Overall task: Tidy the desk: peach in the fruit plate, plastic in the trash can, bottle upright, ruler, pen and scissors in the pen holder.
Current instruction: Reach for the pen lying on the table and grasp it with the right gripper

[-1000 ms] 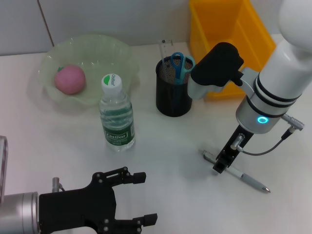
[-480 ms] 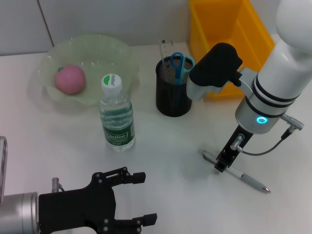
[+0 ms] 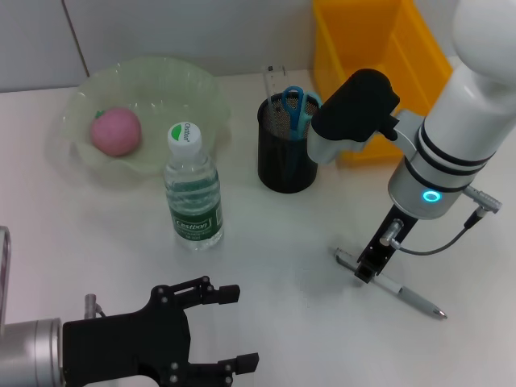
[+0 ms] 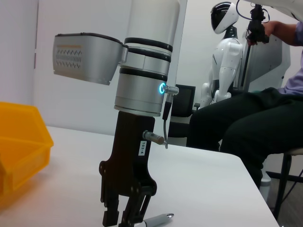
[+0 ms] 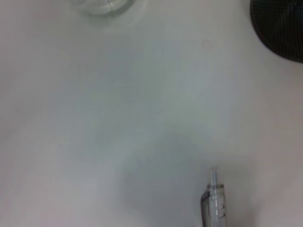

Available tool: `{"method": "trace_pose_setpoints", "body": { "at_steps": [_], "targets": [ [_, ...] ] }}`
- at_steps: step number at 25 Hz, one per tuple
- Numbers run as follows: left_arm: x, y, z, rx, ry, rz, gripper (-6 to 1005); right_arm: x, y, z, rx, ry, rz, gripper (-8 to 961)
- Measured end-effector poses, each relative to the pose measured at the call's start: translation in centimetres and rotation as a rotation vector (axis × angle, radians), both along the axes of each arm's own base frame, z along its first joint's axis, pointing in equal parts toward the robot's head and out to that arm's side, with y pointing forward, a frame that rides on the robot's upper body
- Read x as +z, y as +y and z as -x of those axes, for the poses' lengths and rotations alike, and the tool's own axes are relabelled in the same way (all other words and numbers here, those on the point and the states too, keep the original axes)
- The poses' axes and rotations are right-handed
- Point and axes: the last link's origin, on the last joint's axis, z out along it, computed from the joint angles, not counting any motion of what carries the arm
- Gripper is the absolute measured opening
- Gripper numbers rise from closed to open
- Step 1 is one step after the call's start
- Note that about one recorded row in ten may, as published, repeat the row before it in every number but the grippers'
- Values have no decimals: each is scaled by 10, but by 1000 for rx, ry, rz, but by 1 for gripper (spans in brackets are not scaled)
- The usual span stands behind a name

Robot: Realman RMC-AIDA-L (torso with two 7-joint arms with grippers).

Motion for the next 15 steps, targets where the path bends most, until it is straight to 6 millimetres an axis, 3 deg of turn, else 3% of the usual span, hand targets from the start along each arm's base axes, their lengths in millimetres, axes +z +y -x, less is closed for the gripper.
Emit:
{"method": "trace_pose_setpoints", "body": {
  "at_steps": [15],
  "targets": [
    [1,0,0,-3,1,-2,840,-1,-1,-1,2,-12,8,339]
  ]
}}
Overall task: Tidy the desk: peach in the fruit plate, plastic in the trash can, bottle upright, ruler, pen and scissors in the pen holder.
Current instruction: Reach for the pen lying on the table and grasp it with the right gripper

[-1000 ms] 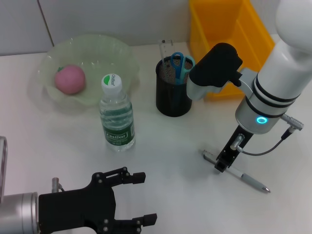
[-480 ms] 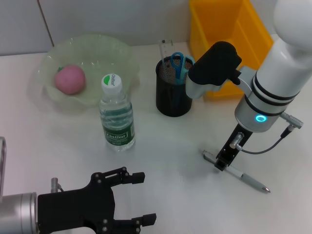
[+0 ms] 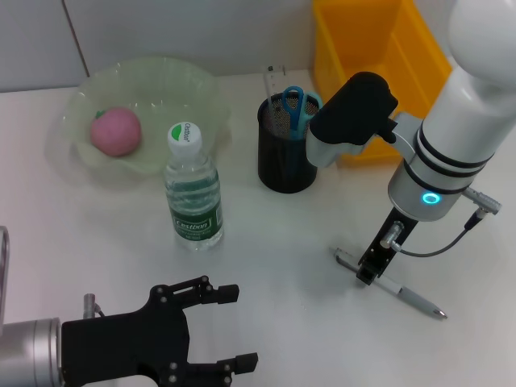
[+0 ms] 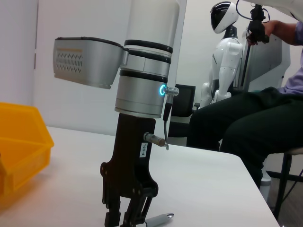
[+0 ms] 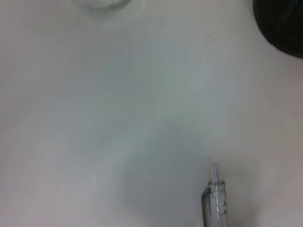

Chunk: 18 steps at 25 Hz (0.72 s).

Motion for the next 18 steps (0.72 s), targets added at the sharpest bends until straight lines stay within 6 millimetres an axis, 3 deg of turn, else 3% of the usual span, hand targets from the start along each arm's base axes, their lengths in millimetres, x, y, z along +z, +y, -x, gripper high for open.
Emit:
{"method": "trace_pose_setpoints", "body": {
  "at_steps": [18],
  "targets": [
    [-1,-1,1,-2,1,-3,840,-3,-2,1,15,-67,6,292]
  ]
}}
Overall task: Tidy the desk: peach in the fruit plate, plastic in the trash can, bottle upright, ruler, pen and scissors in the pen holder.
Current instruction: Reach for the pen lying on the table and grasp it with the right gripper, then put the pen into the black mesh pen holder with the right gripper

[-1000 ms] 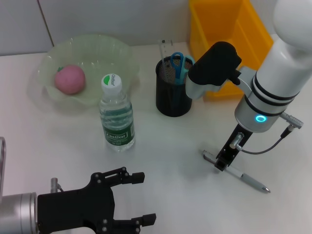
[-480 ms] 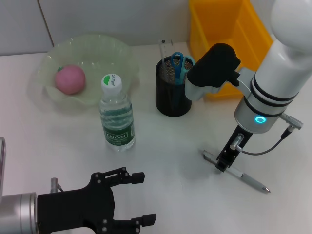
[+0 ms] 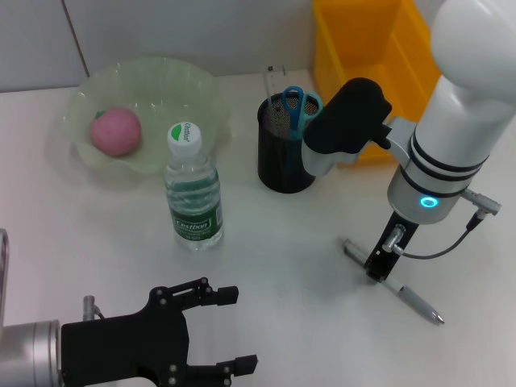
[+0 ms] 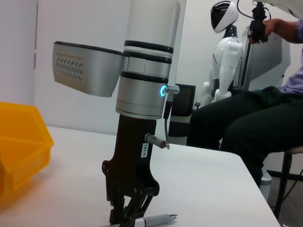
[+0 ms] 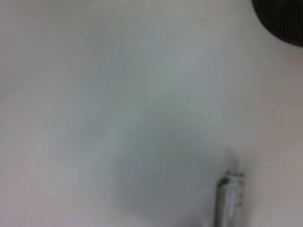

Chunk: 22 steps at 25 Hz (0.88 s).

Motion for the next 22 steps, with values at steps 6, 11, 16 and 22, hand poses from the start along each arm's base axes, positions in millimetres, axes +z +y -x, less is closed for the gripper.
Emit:
{"method": "trace_pose_setpoints", "body": {
  "at_steps": [6,11,16,22],
  "targets": [
    [0,-1,0,0,0,-1,840,-1,-1,1,0,-5,0,216],
    [0,-1,0,-2,-1,0,840,-1,-1,-1,-2,-1,-5,150],
    [0,-1,0,-3,-1,0,840,1,-1,-3,-1,31,-35,126],
    [0,-1,0,-3,-2,1,841,6,-2,-4,-5,69,-71,126]
  ]
}}
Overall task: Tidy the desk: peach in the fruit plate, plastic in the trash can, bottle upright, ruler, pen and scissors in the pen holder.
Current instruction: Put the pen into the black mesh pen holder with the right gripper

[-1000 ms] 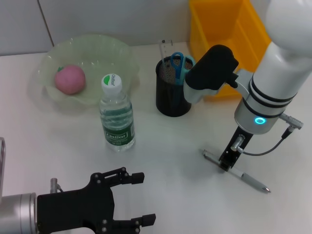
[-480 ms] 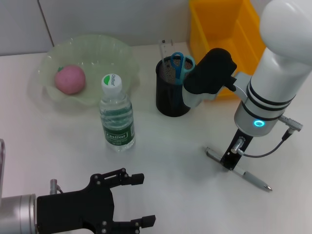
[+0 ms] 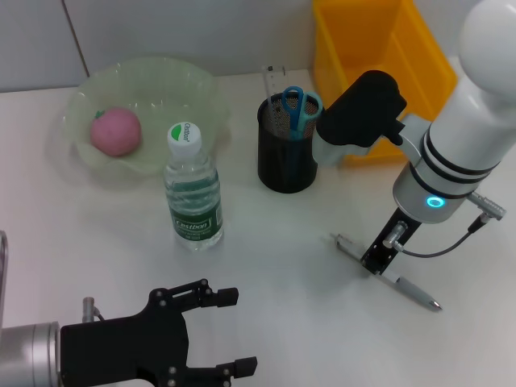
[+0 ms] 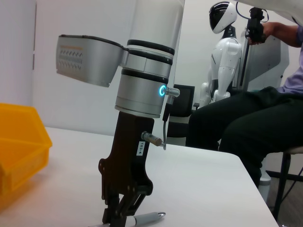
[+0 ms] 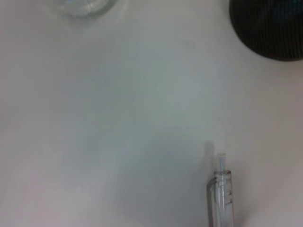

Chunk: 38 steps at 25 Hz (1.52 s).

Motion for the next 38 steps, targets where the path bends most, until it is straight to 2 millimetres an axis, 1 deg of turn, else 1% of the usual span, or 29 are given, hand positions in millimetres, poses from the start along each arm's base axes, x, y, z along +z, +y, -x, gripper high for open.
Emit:
{"method": "trace_pose_setpoints", "body": {
  "at_steps": [4,7,11,14,15,16,17,18,21,22,23,24,29,31,32,33,37,38],
  "targets": [
    [0,0,0,-3,0,-2,841,4,-1,2,-4,56,-26,126],
    [1,1,-1,-5,0,-3,841,13,2,5,-6,124,-58,126],
    [1,1,-1,-6,0,-3,841,16,3,6,-1,131,-67,126],
    [1,1,-1,-6,0,-3,841,20,4,11,23,145,-84,126],
    [1,1,-1,-6,0,-3,841,27,5,16,49,166,-112,126],
    [1,1,-1,-7,0,-3,841,27,5,16,49,166,-112,126],
    [1,1,-1,-7,0,-3,841,36,6,22,75,188,-141,126],
    [1,1,-1,-7,-1,-3,841,36,6,22,75,188,-141,126],
    [1,1,-1,-7,-1,-3,841,51,6,32,131,224,-186,126],
    [3,0,-2,-14,-11,3,841,59,5,39,164,243,-215,126],
    [3,0,-2,-14,-11,3,841,59,5,39,164,243,-215,126],
    [3,0,-2,-14,-11,2,841,64,6,42,190,262,-240,126],
    [3,0,-2,-13,-13,1,841,69,8,50,254,339,-273,126],
    [3,0,-3,-13,-14,1,841,71,10,55,298,372,-291,126],
    [3,0,-3,-13,-14,1,841,73,12,59,347,404,-312,126],
    [3,0,-3,-13,-14,1,841,73,12,59,347,404,-312,126],
    [3,0,-3,-13,-13,1,841,79,21,71,456,482,-382,126],
    [3,0,-3,-13,-13,1,841,79,21,71,456,482,-382,125]
  ]
}}
